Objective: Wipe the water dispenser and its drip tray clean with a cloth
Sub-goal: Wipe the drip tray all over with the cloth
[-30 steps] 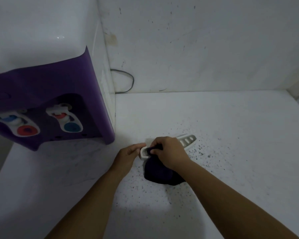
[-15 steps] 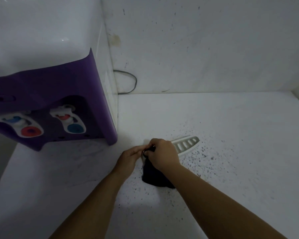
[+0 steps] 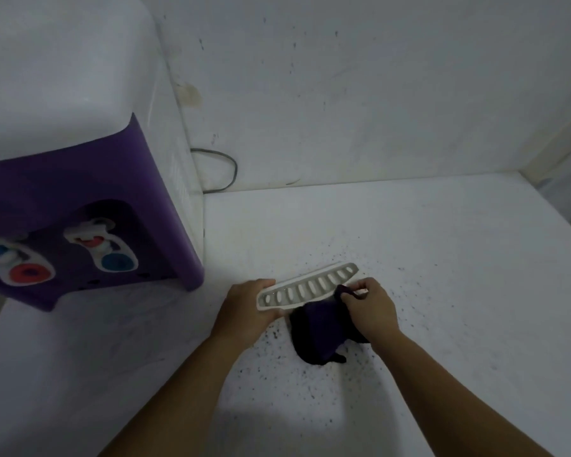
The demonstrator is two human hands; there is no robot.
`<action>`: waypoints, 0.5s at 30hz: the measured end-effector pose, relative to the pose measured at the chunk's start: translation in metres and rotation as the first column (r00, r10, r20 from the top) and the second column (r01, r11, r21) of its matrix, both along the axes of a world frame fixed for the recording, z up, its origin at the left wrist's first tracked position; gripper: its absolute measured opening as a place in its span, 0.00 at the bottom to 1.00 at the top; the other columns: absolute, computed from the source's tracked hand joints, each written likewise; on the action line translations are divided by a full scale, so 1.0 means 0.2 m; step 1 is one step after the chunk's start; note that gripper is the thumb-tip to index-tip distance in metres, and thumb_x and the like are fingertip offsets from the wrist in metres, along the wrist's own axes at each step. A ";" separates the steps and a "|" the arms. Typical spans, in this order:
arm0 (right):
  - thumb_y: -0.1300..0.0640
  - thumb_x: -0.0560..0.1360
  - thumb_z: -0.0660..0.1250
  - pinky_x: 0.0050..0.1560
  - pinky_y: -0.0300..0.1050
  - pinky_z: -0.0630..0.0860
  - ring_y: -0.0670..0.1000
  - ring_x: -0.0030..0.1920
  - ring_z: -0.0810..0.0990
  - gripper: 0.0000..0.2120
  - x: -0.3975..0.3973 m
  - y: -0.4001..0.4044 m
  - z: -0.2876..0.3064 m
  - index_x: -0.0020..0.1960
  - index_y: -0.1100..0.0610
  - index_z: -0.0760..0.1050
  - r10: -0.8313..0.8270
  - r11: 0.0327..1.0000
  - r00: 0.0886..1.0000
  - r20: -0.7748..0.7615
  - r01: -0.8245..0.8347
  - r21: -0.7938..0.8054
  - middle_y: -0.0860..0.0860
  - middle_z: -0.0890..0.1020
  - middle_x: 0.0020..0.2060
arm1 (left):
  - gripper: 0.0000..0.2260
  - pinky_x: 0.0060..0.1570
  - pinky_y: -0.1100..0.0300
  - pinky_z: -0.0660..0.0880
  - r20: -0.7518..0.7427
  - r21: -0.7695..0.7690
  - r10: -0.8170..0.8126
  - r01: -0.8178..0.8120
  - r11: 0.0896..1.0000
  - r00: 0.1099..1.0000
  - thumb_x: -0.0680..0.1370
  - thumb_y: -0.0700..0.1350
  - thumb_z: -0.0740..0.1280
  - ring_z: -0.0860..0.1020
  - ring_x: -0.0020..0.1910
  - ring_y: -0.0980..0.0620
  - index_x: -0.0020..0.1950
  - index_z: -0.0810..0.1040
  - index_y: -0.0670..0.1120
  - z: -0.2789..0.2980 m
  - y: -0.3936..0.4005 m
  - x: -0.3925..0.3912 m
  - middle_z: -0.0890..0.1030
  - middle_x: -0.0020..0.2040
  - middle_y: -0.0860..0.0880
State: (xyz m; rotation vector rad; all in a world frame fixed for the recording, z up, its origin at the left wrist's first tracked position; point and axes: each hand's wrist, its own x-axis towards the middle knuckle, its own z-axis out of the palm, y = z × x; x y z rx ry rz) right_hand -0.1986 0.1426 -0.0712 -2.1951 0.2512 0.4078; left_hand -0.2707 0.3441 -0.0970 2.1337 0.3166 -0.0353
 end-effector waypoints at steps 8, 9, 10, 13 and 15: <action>0.51 0.72 0.70 0.54 0.51 0.75 0.53 0.51 0.76 0.17 -0.02 -0.08 -0.06 0.57 0.50 0.69 0.108 0.941 0.994 0.015 -0.097 -0.325 0.53 0.73 0.56 | 0.20 0.58 0.59 0.69 0.177 0.419 -0.129 0.044 0.907 0.976 0.68 0.44 0.70 0.68 0.59 0.53 0.60 0.74 0.54 0.01 -0.07 0.01 0.73 0.58 0.55; 0.51 0.72 0.69 0.57 0.52 0.73 0.54 0.56 0.74 0.19 -0.02 -0.07 -0.04 0.60 0.50 0.68 0.173 0.908 0.982 0.072 -0.131 -0.398 0.53 0.71 0.59 | 0.17 0.56 0.61 0.68 0.222 0.446 -0.172 0.057 0.893 0.960 0.69 0.45 0.68 0.69 0.57 0.54 0.57 0.75 0.54 0.02 -0.11 -0.01 0.73 0.55 0.56; 0.52 0.73 0.68 0.60 0.52 0.70 0.54 0.60 0.72 0.22 -0.02 -0.06 -0.03 0.64 0.49 0.66 0.251 0.876 0.959 0.131 -0.168 -0.451 0.52 0.70 0.62 | 0.13 0.54 0.61 0.68 0.243 0.471 -0.211 0.075 0.879 0.947 0.70 0.48 0.66 0.69 0.55 0.55 0.55 0.76 0.54 0.02 -0.16 -0.02 0.74 0.53 0.56; 0.57 0.73 0.66 0.67 0.54 0.63 0.55 0.71 0.61 0.33 0.03 -0.02 0.02 0.74 0.46 0.56 0.543 0.729 0.824 0.162 -0.367 -0.578 0.51 0.58 0.75 | 0.16 0.56 0.58 0.69 0.193 0.533 -0.267 0.128 0.837 0.944 0.74 0.59 0.62 0.70 0.53 0.54 0.56 0.78 0.54 -0.02 -0.27 -0.05 0.74 0.51 0.55; 0.58 0.74 0.66 0.70 0.56 0.57 0.55 0.75 0.51 0.39 0.08 -0.01 0.04 0.77 0.45 0.47 0.686 0.597 0.724 0.070 -0.504 -0.624 0.49 0.47 0.78 | 0.15 0.56 0.57 0.68 0.162 0.572 -0.261 0.125 0.811 0.952 0.73 0.59 0.66 0.71 0.52 0.52 0.55 0.79 0.53 -0.06 -0.30 -0.06 0.75 0.50 0.53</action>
